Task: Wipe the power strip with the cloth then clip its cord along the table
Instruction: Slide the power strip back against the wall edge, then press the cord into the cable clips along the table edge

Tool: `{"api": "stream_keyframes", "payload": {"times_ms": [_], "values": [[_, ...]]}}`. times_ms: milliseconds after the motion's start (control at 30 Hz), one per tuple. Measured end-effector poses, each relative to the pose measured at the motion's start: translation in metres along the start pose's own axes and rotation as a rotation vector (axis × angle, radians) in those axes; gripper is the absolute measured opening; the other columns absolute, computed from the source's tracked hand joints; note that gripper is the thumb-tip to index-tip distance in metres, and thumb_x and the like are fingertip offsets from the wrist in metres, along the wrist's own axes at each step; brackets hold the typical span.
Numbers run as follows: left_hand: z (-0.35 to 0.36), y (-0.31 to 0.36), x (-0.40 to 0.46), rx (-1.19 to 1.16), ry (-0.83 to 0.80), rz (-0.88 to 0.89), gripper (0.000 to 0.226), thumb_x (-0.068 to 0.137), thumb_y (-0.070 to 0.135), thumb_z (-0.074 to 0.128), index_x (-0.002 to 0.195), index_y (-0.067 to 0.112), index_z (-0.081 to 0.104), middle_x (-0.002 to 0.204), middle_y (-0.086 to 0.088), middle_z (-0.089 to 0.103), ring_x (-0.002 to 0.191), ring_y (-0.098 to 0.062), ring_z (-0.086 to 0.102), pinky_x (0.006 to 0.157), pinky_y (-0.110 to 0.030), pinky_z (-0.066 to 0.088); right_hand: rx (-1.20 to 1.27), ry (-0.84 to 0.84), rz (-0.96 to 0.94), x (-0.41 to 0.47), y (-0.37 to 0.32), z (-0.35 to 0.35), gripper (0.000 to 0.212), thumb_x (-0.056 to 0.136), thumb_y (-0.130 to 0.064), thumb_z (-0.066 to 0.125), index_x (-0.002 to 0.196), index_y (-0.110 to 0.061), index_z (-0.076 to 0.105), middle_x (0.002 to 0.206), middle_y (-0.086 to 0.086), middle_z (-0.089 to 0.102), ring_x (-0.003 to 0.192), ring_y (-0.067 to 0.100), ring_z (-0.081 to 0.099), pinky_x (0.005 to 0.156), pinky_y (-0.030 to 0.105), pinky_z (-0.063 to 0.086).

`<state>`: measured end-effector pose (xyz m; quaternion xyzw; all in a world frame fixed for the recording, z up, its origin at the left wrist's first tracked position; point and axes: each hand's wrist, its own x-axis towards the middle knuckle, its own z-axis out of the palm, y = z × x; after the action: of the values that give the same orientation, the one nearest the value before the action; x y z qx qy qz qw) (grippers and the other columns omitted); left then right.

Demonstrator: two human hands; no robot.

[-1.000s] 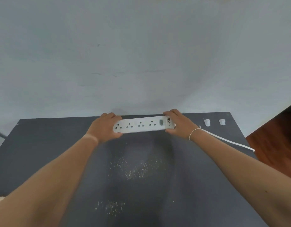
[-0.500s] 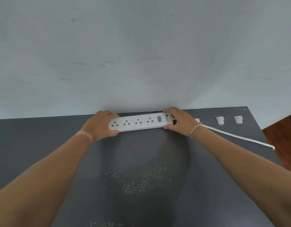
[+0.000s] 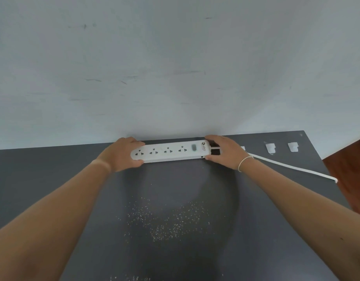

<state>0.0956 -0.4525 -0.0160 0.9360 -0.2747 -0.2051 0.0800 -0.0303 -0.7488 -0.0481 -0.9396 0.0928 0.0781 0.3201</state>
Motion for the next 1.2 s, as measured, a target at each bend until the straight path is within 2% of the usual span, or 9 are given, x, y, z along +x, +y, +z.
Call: {"api": "stream_keyframes", "payload": {"times_ms": [100, 200, 367, 500, 800, 1200], "values": [[-0.002, -0.003, 0.001, 0.01, -0.008, 0.003, 0.059, 0.081, 0.033, 0.064, 0.136, 0.024, 0.045, 0.133, 0.002, 0.049, 0.122, -0.02, 0.044, 0.102, -0.034, 0.04, -0.071, 0.003, 0.009, -0.007, 0.01, -0.005, 0.058, 0.08, -0.029, 0.067, 0.133, -0.022, 0.044, 0.138, 0.0, 0.049, 0.129, 0.021, 0.041, 0.11, 0.035, 0.033], [-0.004, -0.007, 0.0, 0.022, -0.004, -0.009, 0.06, 0.081, 0.033, 0.065, 0.137, 0.022, 0.045, 0.134, 0.0, 0.048, 0.123, -0.021, 0.045, 0.104, -0.035, 0.039, -0.103, 0.025, 0.021, -0.015, 0.022, -0.009, 0.048, 0.081, -0.027, 0.066, 0.126, -0.021, 0.052, 0.13, 0.003, 0.052, 0.124, 0.022, 0.044, 0.107, 0.033, 0.035], [-0.006, -0.007, -0.003, 0.054, -0.009, -0.029, 0.06, 0.082, 0.031, 0.064, 0.138, 0.02, 0.044, 0.136, -0.002, 0.048, 0.123, -0.024, 0.045, 0.104, -0.036, 0.039, -0.15, 0.19, -0.016, -0.027, 0.04, -0.012, 0.03, 0.081, -0.018, 0.065, 0.111, -0.015, 0.063, 0.114, 0.009, 0.059, 0.108, 0.031, 0.054, 0.097, 0.038, 0.041], [-0.006, 0.003, -0.003, 0.084, -0.016, -0.05, 0.065, 0.082, 0.032, 0.062, 0.141, 0.02, 0.038, 0.14, -0.002, 0.045, 0.127, -0.023, 0.042, 0.106, -0.037, 0.039, -0.162, 0.249, -0.009, -0.034, 0.045, -0.015, 0.024, 0.083, -0.008, 0.062, 0.107, -0.008, 0.066, 0.112, 0.015, 0.06, 0.104, 0.034, 0.054, 0.094, 0.039, 0.042], [0.0, 0.068, 0.008, 0.091, -0.016, 0.031, 0.07, 0.082, 0.035, 0.061, 0.144, 0.021, 0.032, 0.146, 0.002, 0.037, 0.133, -0.019, 0.036, 0.107, -0.034, 0.036, -0.111, 0.271, 0.007, -0.037, 0.044, -0.016, 0.024, 0.089, -0.005, 0.053, 0.107, -0.011, 0.068, 0.113, 0.014, 0.06, 0.108, 0.033, 0.049, 0.091, 0.032, 0.04], [0.018, 0.113, 0.027, 0.103, -0.02, 0.07, 0.059, 0.087, 0.03, 0.057, 0.141, 0.023, 0.037, 0.143, 0.001, 0.041, 0.13, -0.02, 0.039, 0.104, -0.037, 0.04, -0.075, 0.237, -0.011, -0.037, 0.05, -0.021, 0.025, 0.089, -0.012, 0.054, 0.11, -0.016, 0.067, 0.112, 0.011, 0.06, 0.109, 0.03, 0.048, 0.089, 0.037, 0.044]]}}
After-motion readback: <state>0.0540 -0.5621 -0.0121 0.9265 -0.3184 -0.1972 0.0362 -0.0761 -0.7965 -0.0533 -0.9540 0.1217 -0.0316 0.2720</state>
